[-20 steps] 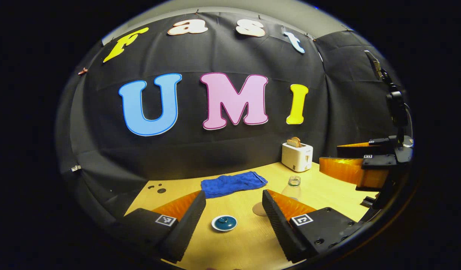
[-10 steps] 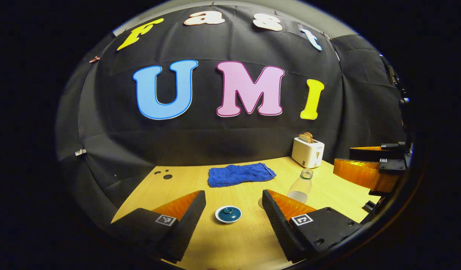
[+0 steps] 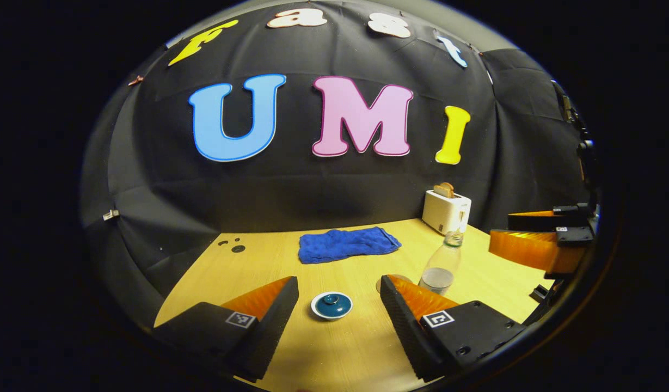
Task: Open the teacup lid with one hand, grasp the water bottle and pour water into the teacup with the other hand; after pouring, place the water bottle on the coaster and then close the teacup lid.
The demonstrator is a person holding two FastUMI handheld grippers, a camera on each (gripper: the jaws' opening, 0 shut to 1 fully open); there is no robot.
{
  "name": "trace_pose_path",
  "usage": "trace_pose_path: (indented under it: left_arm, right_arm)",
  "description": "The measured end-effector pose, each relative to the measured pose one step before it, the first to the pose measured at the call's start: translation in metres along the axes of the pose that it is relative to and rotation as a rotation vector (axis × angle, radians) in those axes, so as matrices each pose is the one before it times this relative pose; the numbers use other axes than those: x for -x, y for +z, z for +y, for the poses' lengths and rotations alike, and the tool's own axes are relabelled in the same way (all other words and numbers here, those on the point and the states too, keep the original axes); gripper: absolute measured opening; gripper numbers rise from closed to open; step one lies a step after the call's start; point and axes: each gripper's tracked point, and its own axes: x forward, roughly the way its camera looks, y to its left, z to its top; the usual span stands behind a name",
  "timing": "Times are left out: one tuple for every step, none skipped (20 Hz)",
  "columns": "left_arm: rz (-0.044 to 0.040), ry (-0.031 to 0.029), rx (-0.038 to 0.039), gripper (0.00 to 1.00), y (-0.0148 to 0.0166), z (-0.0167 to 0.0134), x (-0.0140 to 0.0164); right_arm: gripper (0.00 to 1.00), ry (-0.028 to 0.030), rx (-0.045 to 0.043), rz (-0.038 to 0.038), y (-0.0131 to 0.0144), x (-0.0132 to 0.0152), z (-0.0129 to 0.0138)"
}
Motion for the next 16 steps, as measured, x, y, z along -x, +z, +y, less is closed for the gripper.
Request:
trace_pose_path:
  left_arm:
    - [0.00908,0.00191,0.01050,0.96,-0.00600,0.00079,-0.00943]
    - [0.00617,-0.00251,0.00465,0.96,-0.00815,-0.00033,-0.00891]
    - [0.00280,-0.00275,0.00063,0.96,-0.00724,0.00005,-0.01000]
    - [0.00149,0.00079,0.00117,0.96,-0.00801,0.00158,-0.01024]
    - [0.00316,0.00298,0.00676,0.95,-0.00745,0.00078,-0.01160]
    - [0.00293,0.00105,0.01116,0.95,-0.00830,0.00079,-0.01278]
    - [0.00093,0.00595,0.00795,0.94,-0.00709,0.00070,-0.01176]
    - [0.00404,0.01195,0.00279,0.93,-0.00957,0.00145,-0.01385]
    - [0.00177,0.00854,-0.00220,0.92,-0.00520,0.00143,-0.00918]
    - [0.00244,0.00897,-0.00176,0.89,-0.00593,0.00162,-0.00988]
    - [0.00339,0.00261,0.00183,0.89,-0.00536,0.00101,-0.00899]
    - [0.00912,-0.00202,0.00464,0.86,-0.00664,0.00063,-0.00677]
    - [0.00805,-0.00121,0.00518,0.85,-0.00492,0.00036,-0.00696]
    - [0.00706,-0.00249,0.00906,0.83,-0.00331,0.00106,-0.00594]
    - [0.00225,0.00136,0.00365,0.81,-0.00096,0.00073,-0.00293]
    - [0.00469,-0.00376,-0.00207,0.77,-0.00257,-0.00041,-0.00278]
  right_arm:
    - [0.98,0.00333,0.00174,0.00890,-0.00497,-0.00271,-0.00087]
    - [0.98,0.00597,0.00198,0.00683,-0.00451,-0.00259,0.00008]
    - [0.98,0.00543,0.00326,0.00833,-0.00420,-0.00316,0.00032]
    - [0.98,0.00788,0.00486,0.00933,-0.00600,-0.00382,-0.00070]
    - [0.98,0.00842,0.00583,0.00776,-0.00507,-0.00546,-0.00022]
    - [0.98,0.00501,0.00706,0.00509,-0.00489,-0.00366,-0.00075]
    - [0.98,0.00062,0.00414,0.00631,-0.00464,-0.00422,-0.00234]
    - [0.98,0.00651,-0.00239,0.00821,-0.00630,-0.00432,-0.00213]
    - [0.98,0.00376,-0.00415,0.00651,-0.00434,-0.00330,-0.00059]
    - [0.98,0.00231,-0.00155,0.00942,-0.00631,-0.00366,-0.00126]
    - [0.98,0.00184,0.00386,0.00577,-0.00588,-0.00278,-0.00162]
    - [0.98,0.00031,0.00786,0.01157,-0.00553,-0.00242,-0.00113]
    - [0.98,-0.00215,0.00128,0.01936,-0.00750,-0.00257,-0.00125]
    - [0.98,-0.00648,-0.01350,0.01829,-0.00510,-0.00306,-0.00353]
    - [0.98,-0.00142,-0.02664,0.00700,-0.00201,-0.00051,-0.00275]
    - [0.98,-0.00338,-0.01616,-0.00044,-0.00093,0.00039,-0.00139]
